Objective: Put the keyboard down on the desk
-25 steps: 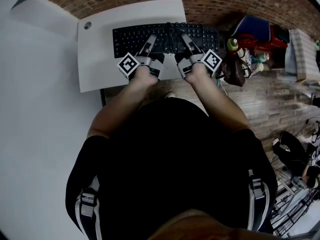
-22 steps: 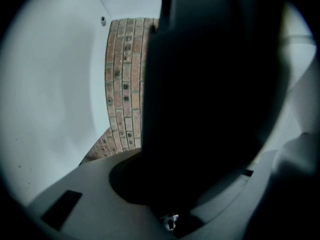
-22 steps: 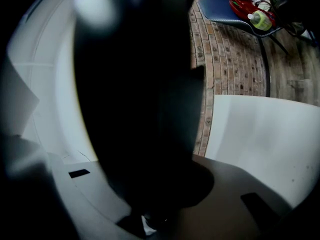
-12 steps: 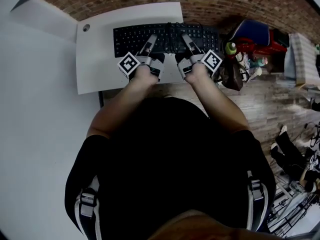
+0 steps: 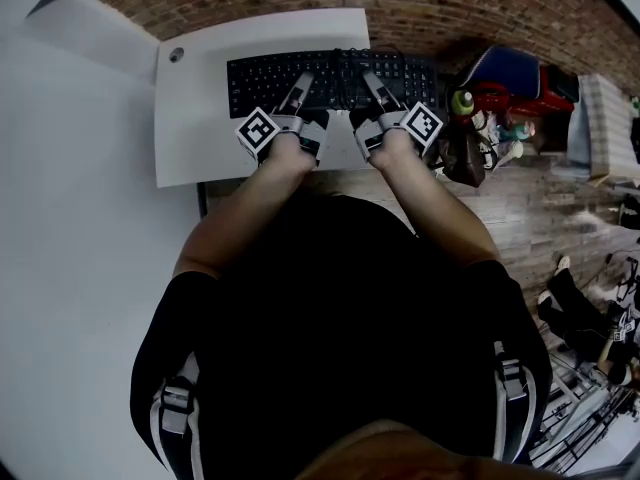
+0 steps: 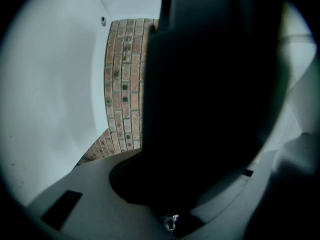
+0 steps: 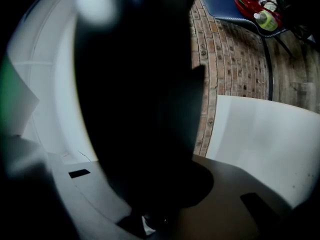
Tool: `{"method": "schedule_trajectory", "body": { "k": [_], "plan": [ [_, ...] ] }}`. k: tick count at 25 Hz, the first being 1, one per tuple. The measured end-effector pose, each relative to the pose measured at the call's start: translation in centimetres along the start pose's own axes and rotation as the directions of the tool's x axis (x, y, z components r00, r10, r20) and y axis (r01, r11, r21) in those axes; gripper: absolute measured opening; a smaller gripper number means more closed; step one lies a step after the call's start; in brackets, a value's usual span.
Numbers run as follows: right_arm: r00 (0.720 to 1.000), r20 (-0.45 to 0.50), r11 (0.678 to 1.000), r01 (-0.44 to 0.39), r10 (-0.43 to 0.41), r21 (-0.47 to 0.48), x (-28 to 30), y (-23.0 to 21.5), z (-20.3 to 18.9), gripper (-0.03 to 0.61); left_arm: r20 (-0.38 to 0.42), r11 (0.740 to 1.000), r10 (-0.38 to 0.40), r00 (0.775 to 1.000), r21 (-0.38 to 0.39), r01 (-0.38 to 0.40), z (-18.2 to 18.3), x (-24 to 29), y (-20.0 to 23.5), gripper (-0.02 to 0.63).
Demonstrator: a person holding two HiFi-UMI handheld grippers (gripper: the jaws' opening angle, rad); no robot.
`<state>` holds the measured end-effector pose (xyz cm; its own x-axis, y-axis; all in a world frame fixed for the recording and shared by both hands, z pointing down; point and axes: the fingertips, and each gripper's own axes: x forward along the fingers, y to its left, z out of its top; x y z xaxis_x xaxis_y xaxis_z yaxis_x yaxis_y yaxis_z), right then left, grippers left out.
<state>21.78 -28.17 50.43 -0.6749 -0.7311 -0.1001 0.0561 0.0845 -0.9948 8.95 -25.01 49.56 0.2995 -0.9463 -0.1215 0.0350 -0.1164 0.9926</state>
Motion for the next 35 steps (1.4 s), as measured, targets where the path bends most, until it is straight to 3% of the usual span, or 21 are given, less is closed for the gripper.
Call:
{"method": "schedule_trajectory", "body": {
  "k": [21,35],
  "plan": [
    [1.0,-0.003,1.0,0.022,-0.022,-0.018,9.6,-0.8,-5.2,0.12,-0.006,0.999,-0.017,1.0,-0.038,0.016,10.8,0.5,-0.1,0.083],
    [0.997,-0.011,0.997,0.07,-0.071,-0.023,16.2,-3.7,-8.6,0.12,-0.008,0.999,0.034,0.999,-0.032,-0.034,18.6,0.7,3.0,0.083]
  ]
}}
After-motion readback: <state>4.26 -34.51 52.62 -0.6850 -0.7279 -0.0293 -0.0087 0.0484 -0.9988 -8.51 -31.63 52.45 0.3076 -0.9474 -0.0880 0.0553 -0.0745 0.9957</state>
